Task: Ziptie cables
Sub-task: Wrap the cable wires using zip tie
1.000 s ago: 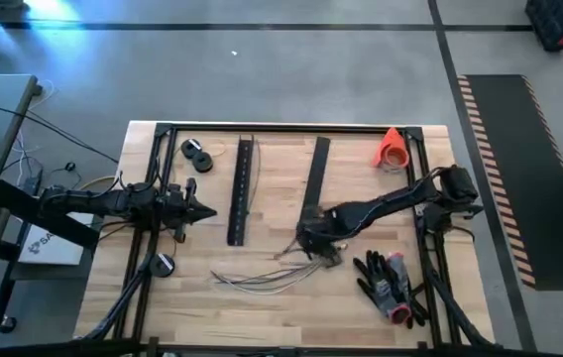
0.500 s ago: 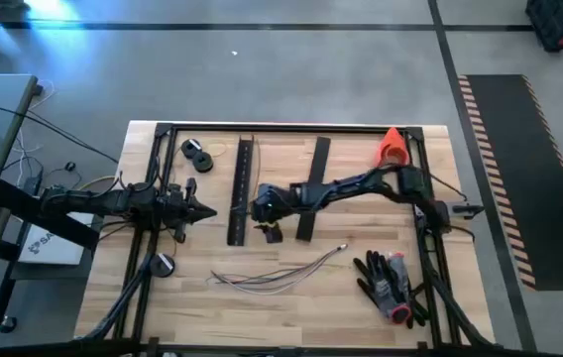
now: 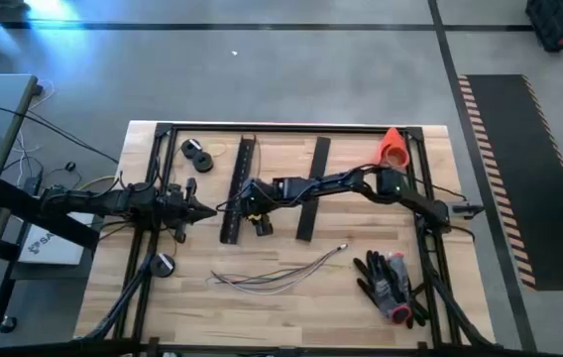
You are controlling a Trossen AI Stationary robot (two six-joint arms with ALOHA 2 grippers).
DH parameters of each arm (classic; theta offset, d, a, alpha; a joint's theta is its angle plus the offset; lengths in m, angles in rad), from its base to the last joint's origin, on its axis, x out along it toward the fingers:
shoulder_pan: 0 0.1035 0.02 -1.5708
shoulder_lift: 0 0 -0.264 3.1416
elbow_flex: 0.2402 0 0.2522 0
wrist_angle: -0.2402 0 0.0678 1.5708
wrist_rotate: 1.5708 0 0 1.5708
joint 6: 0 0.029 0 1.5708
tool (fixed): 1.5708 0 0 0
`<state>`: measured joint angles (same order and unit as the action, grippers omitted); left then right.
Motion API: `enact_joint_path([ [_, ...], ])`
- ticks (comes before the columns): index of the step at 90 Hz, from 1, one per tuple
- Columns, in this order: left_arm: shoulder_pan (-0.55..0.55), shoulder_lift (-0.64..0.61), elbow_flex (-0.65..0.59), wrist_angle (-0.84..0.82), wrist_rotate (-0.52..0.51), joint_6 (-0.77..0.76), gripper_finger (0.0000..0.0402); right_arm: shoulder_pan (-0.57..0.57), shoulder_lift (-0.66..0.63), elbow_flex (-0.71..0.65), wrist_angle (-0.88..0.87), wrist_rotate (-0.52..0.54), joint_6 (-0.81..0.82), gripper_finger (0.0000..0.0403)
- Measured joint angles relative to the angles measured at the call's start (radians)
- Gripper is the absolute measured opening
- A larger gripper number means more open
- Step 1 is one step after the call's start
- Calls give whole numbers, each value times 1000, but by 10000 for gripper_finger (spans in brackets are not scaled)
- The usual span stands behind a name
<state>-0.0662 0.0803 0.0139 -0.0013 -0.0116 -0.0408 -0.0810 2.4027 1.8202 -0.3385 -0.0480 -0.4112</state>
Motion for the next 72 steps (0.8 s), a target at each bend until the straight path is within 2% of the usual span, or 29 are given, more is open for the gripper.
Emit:
enact_joint_path([
  [21,0,0,0,0,0,0,0,-21,0,2,-66,-12,-44,118],
  [61,0,0,0,0,0,0,0,-30,11,3,-102,-87,-184,10],
  [72,0,0,0,0,0,0,0,-23,11,3,-116,-119,-172,2],
])
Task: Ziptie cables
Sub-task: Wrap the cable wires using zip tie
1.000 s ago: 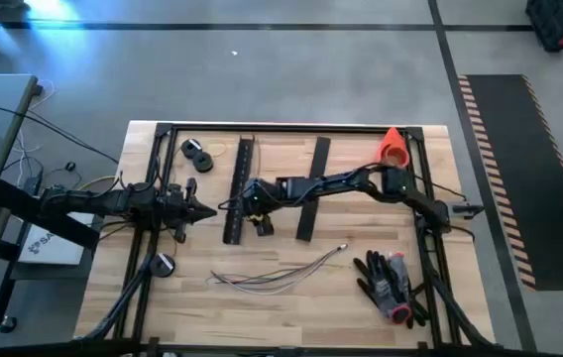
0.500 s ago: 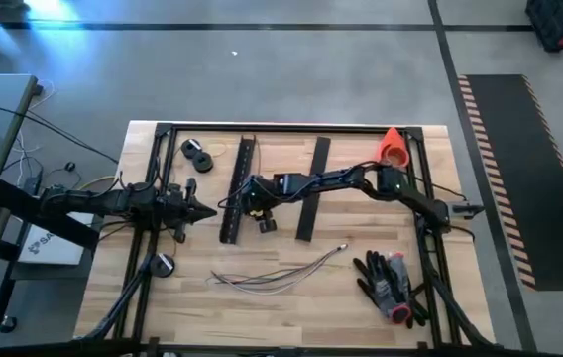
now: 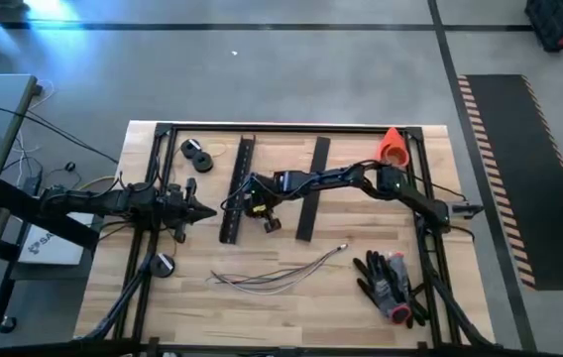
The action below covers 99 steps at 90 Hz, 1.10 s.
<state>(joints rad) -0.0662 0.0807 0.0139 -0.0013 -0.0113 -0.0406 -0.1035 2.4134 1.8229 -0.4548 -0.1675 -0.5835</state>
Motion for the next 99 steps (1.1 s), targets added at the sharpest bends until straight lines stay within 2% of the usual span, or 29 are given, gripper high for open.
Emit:
enact_joint_path([
  [20,0,0,0,0,0,0,0,14,-26,-6,-12,-10,32,0],
  [35,0,0,0,0,0,0,0,21,-76,-11,-50,-95,52,0],
  [52,0,0,0,0,0,0,0,52,-131,-8,-68,-98,52,0],
  [67,0,0,0,0,0,0,0,86,-179,-7,21,-138,133,0],
  [99,0,0,0,0,0,0,0,187,-336,-5,27,-123,228,0],
])
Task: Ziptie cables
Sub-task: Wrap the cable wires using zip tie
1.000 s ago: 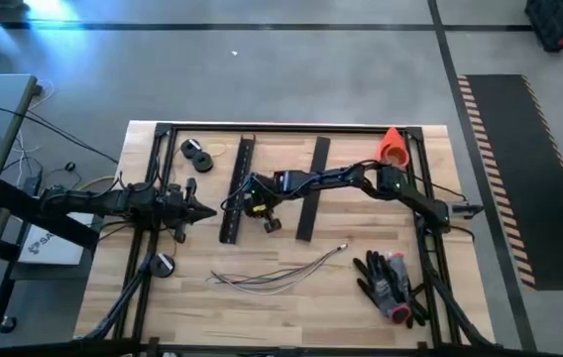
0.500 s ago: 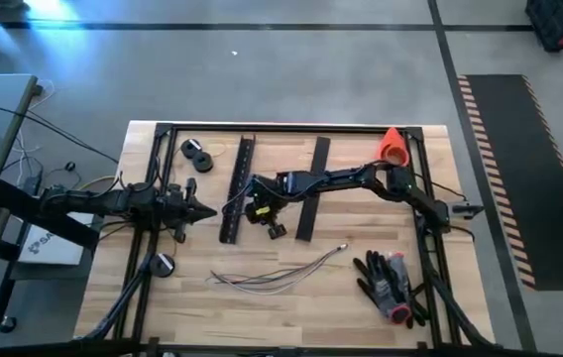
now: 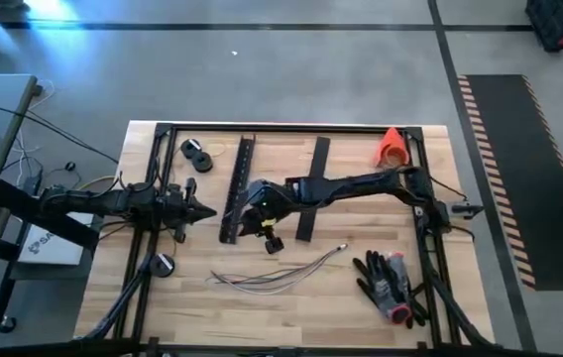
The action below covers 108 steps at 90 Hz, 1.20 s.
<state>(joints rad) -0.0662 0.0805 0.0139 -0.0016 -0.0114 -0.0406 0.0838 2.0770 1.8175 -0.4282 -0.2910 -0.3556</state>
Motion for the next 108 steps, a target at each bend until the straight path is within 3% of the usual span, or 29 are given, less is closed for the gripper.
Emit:
enact_joint_path([
  [14,0,0,0,0,0,0,0,85,-76,0,-50,9,50,0],
  [27,0,0,0,0,0,0,0,195,-169,-67,-58,121,113,0],
  [37,0,0,0,0,0,0,0,285,-277,-221,-5,264,207,0],
  [50,0,0,0,0,0,0,0,401,-430,-483,237,440,340,0],
  [59,0,0,0,1,0,0,0,452,-467,-654,384,523,410,0],
  [69,0,0,0,0,0,0,0,474,-461,-771,515,542,435,0],
  [86,0,0,0,0,0,0,0,458,-377,-746,528,527,461,12],
  [108,0,0,0,0,0,0,0,407,-292,-652,511,511,426,85],
])
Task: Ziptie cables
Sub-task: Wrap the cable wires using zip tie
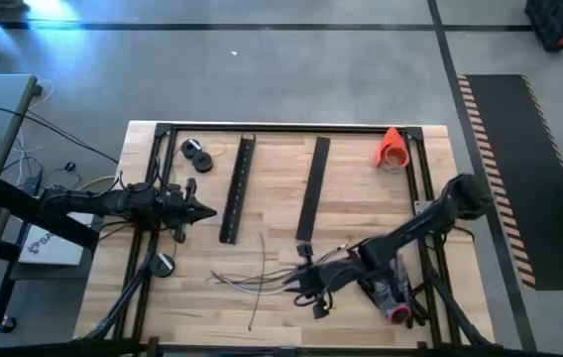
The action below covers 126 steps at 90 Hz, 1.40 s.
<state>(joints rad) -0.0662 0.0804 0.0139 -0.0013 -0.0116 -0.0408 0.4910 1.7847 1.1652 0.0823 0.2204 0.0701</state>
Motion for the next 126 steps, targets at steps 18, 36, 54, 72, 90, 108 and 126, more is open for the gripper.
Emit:
enact_joint_path([
  [18,0,0,0,0,0,0,0,-71,51,64,59,-40,110,137],
  [36,0,0,0,0,0,0,0,-90,155,193,131,-38,88,161],
  [54,0,0,0,8,-43,0,0,-80,307,402,-30,-36,-117,167],
  [72,0,0,0,9,-50,0,0,-100,490,694,-427,-210,-229,167],
  [90,0,0,0,9,-51,0,0,-110,682,973,-718,-436,-528,167],
  [108,0,0,0,10,-51,0,0,-88,777,1154,-856,-456,-753,167],
  [126,0,0,0,10,-52,0,0,-73,791,1152,-847,-478,-782,154],
])
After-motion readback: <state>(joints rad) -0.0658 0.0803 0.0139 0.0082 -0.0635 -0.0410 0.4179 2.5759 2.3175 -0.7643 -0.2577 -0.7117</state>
